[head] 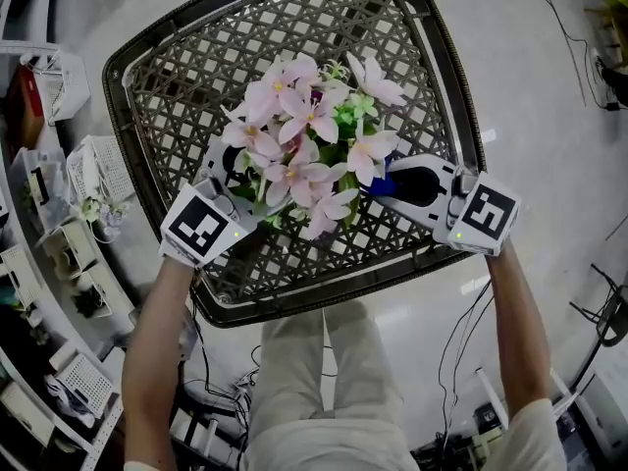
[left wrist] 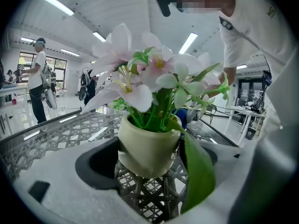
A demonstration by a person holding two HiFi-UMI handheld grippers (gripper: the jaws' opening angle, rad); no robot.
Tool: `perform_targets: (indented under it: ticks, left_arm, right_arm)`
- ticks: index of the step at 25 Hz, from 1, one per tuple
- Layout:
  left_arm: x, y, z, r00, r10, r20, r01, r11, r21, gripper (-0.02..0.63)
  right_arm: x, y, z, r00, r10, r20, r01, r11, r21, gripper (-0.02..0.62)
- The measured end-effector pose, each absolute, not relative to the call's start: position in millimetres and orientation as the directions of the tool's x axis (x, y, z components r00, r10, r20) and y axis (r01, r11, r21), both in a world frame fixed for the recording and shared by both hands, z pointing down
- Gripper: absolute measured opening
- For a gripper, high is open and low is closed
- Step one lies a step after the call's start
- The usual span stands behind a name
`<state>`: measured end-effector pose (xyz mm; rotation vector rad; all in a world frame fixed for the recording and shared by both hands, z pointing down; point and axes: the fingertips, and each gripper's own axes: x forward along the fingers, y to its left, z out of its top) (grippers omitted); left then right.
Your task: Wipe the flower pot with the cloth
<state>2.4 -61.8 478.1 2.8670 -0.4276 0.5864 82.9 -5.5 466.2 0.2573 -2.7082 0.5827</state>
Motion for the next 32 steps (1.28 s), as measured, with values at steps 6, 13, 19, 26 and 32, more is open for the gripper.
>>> perform_targets:
  ticks: [6,13,19,26,32]
  left_arm:
    - [2.2,-61.5,479.1,0.874,-0.254,0.415,-0.329,-0.936,0.121,0.405]
    - [4.8,-60.3,477.9,0.873,-0.266,0.408,-0.337,-0.935,0.112,0.405]
    - [2.9,-59.2,481.7,0.862,-0.279,0.422,-0.352,-0.930,0.104,0.405]
    - [-1.3,-58.2,479.0,0.849,-0.305,0.432,-0.375,-0.923,0.086,0.405]
    - [-18.3,-45.8,454.8,0.837,-0.362,0.411,-0.443,-0.888,0.120,0.405]
  right_arm:
    - [75.2,10.9,466.6,-0.925,-0.067,0.374,-0.219,0.898,-0.382,0.081]
    - [66.3,36.0,463.6,-0.924,0.020,0.383,-0.154,0.894,-0.420,0.081]
    - [46.2,64.6,464.2,-0.918,0.086,0.386,-0.107,0.887,-0.450,0.081]
    - [47.8,73.3,445.6,-0.936,0.030,0.350,-0.143,0.878,-0.456,0.081]
    - [55.7,79.2,416.5,-0.941,-0.040,0.336,-0.193,0.879,-0.436,0.081]
